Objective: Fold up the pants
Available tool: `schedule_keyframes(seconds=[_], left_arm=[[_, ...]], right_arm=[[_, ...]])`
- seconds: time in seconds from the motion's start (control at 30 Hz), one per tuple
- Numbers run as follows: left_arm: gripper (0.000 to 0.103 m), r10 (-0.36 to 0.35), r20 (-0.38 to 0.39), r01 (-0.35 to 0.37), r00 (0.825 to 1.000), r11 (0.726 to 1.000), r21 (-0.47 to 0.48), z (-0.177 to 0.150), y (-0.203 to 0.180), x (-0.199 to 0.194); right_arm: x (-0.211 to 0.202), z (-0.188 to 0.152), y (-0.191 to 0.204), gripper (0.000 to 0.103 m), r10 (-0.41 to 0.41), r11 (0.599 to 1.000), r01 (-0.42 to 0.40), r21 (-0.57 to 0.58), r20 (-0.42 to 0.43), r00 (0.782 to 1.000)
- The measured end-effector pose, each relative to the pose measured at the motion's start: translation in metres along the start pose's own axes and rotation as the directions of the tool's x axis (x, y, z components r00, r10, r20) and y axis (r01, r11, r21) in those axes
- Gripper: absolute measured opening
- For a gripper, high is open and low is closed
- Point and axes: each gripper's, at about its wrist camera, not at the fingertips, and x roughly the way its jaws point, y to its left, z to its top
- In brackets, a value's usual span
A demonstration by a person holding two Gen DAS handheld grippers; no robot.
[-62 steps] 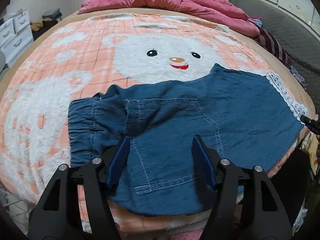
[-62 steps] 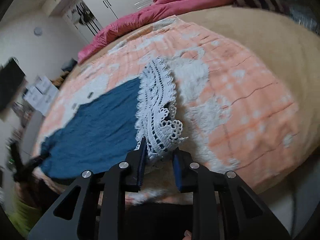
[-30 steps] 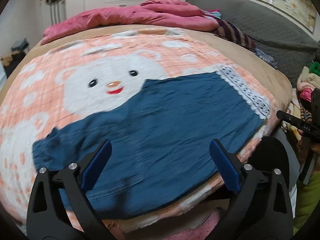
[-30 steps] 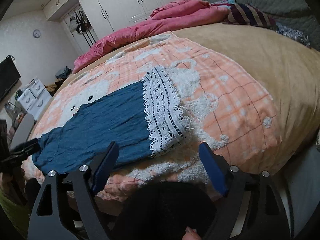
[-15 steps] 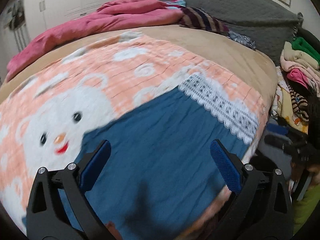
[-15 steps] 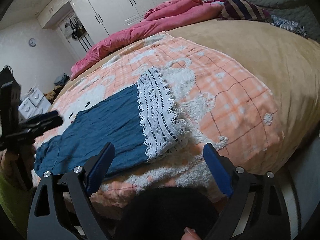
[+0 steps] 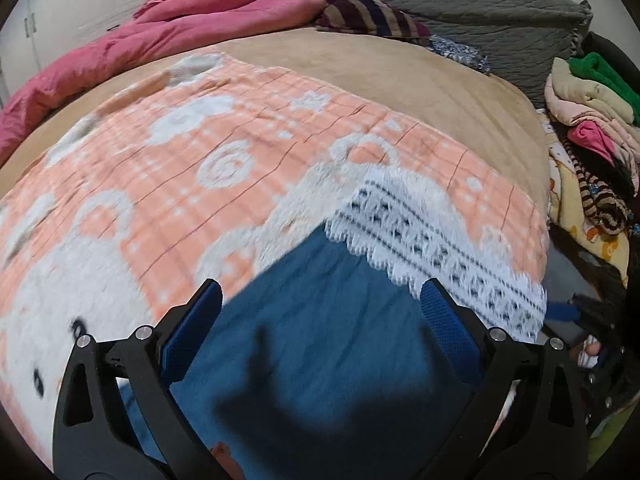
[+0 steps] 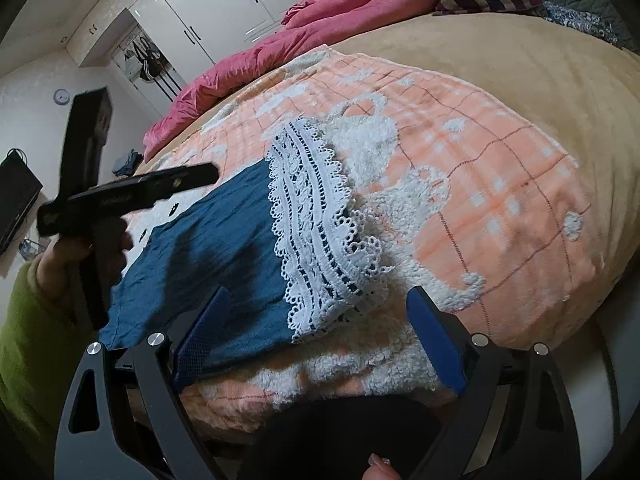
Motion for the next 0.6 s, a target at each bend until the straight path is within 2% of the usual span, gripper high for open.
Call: schedule_keyframes(seconds=[0.07, 0.13, 0.3, 0.37, 0.4, 0.47, 0.6], left_arm=[[0.093, -0.006, -0.011, 0.006, 1.0, 1.0, 0.007, 0.008, 0.001, 0.009], [0.089, -0.045, -0.014, 0.045, 0.999, 0.999, 0.023, 0.017, 0.001, 0.02], [0.081, -0.134, -0.064, 0.138, 0.989, 0.989, 0.049, 0.031, 0.002, 0.048], [0.074, -0.172, -0.088, 0.176, 0.981, 0.983, 0.044, 0.033, 0.004, 0.059], [0.073, -0.187, -0.094, 0.192, 0.978, 0.981, 0.043, 0.034, 0.005, 0.064], [0.069, -0.223, -0.104, 0.228, 0.969, 0.973, 0.041, 0.035, 0.007, 0.071], [0.069, -0.303, -0.135, 0.309, 0.944, 0.951, 0.03, 0.037, 0.006, 0.082]], right_arm=[[0.002, 0.001, -0.001, 0.089, 0.011, 1.0, -0.011, 0.009, -0.001, 1.0], [0.004, 0.002, -0.003, 0.086, 0.015, 1.0, -0.015, 0.012, -0.005, 1.0], [0.017, 0.003, -0.005, 0.056, 0.025, 1.0, -0.025, 0.01, -0.04, 0.999], [0.017, 0.003, -0.005, 0.039, 0.031, 1.0, -0.031, 0.005, -0.035, 0.999], [0.015, 0.004, -0.004, 0.035, 0.046, 0.999, -0.046, -0.003, -0.023, 0.999], [0.01, 0.005, -0.002, 0.032, 0.065, 0.998, -0.065, -0.016, 0.0, 0.998], [0.016, 0.007, -0.005, 0.04, 0.064, 0.998, -0.064, 0.015, -0.027, 0.998]])
